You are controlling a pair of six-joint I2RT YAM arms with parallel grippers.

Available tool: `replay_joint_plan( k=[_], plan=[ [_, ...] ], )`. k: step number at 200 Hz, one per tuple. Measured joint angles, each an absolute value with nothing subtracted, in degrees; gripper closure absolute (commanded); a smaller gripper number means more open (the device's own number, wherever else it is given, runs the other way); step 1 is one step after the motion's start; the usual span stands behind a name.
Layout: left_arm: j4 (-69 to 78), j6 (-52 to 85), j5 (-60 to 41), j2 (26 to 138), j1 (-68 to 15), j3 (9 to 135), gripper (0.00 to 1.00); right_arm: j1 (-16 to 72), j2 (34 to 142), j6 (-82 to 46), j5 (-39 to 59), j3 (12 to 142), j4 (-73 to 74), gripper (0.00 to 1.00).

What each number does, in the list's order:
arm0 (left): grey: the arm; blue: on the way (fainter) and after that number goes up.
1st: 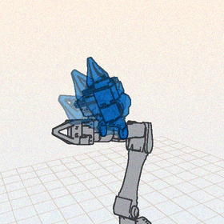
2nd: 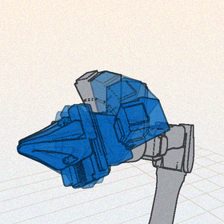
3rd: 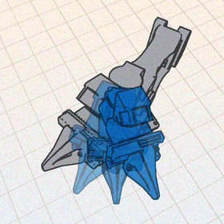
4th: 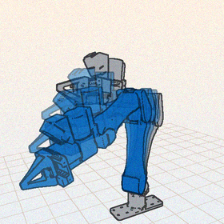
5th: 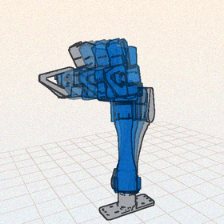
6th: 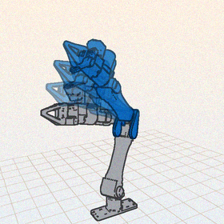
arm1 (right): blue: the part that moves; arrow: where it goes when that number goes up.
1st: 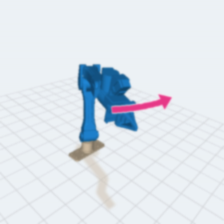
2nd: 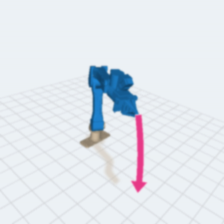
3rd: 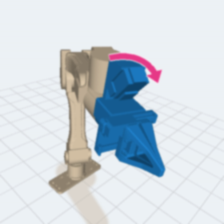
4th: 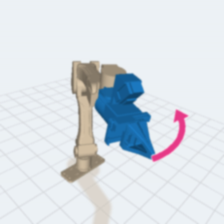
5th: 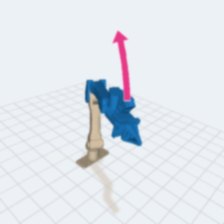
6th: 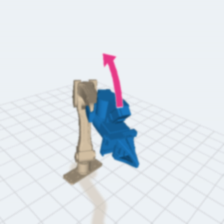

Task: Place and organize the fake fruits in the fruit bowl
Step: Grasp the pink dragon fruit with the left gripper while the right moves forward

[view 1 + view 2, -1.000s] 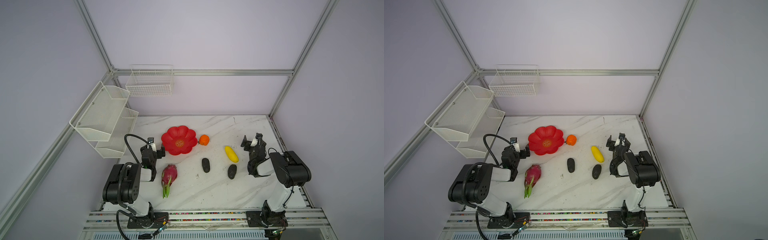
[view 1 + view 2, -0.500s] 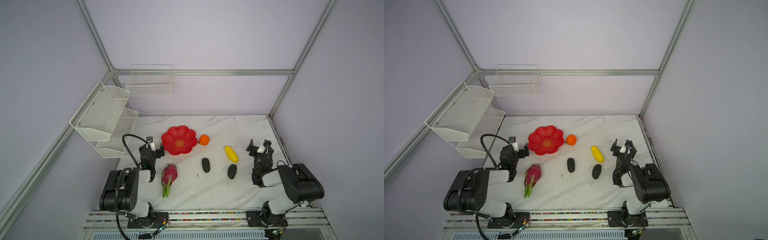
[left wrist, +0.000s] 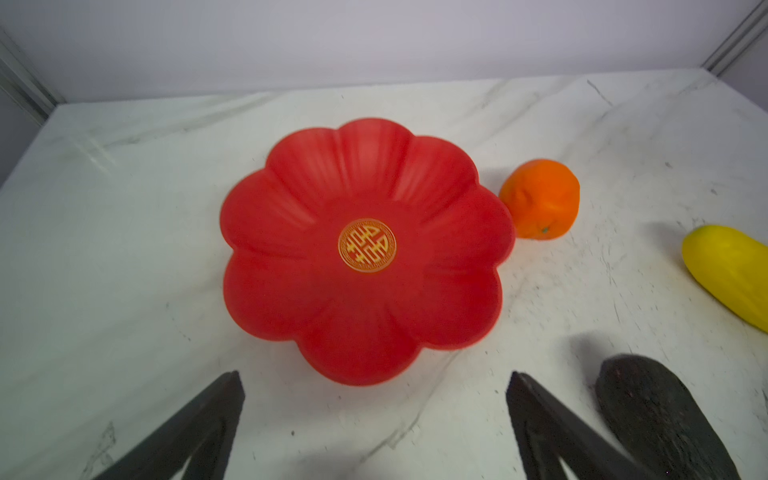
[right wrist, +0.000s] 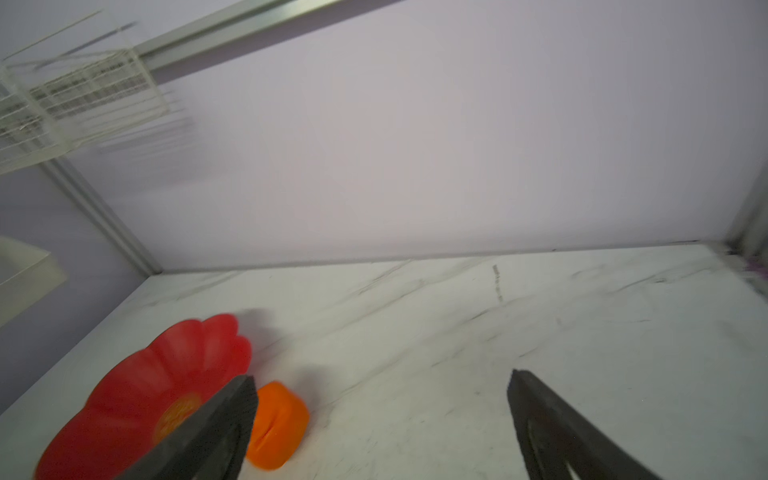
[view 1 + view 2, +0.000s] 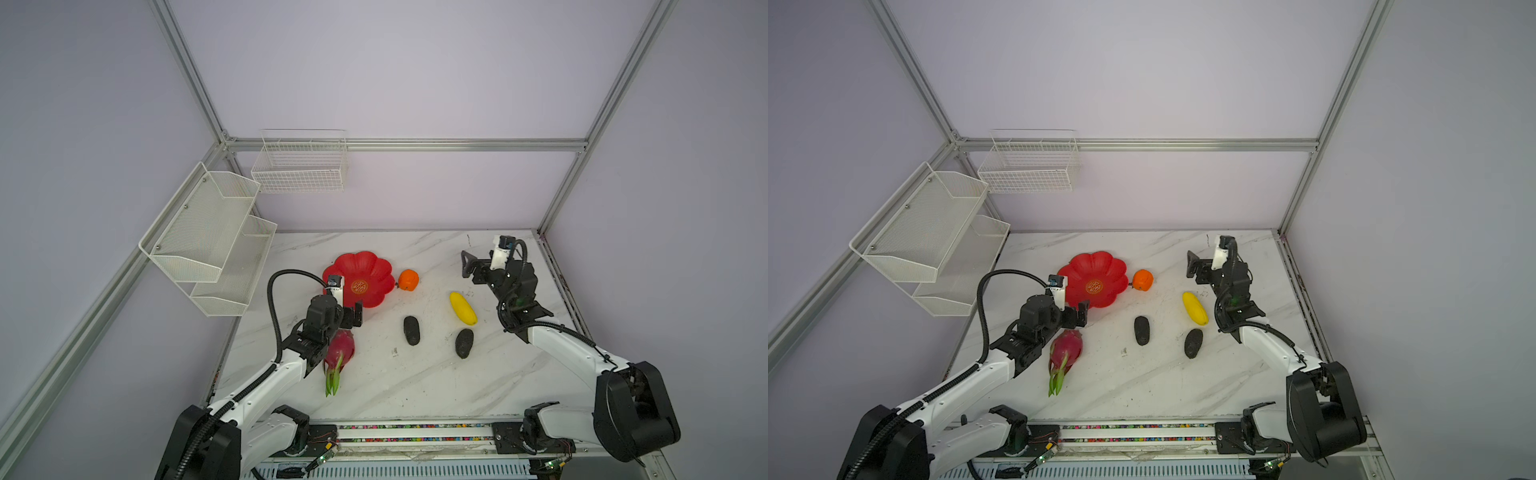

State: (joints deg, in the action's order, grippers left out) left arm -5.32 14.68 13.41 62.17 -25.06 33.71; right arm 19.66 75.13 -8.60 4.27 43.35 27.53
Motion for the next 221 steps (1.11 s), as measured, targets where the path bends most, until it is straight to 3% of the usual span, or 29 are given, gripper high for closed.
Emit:
replay_joint_plan(
  k=[36, 76, 169, 221],
  plan=[
    [-27.3, 24.8, 21.4, 62.3, -34.7, 38.5, 0.00, 31.4, 74.1, -8.5, 11.5, 44.2, 21.0, 0.03],
    [-38.5, 31.6, 23.4, 60.8, -36.1, 38.5, 0.00, 45.2, 74.0, -7.6, 14.9, 42.6, 22.1, 0.03],
    [-42.0, 33.5, 24.6, 74.2, -36.2, 41.6, 0.00, 46.7, 77.1, -6.5, 17.8, 32.0, 33.7, 0.03],
    [-42.4, 34.7, 23.8, 77.9, -36.2, 43.8, 0.28, 46.7, 80.3, -6.3, 17.9, 32.0, 34.2, 0.03]
  ],
)
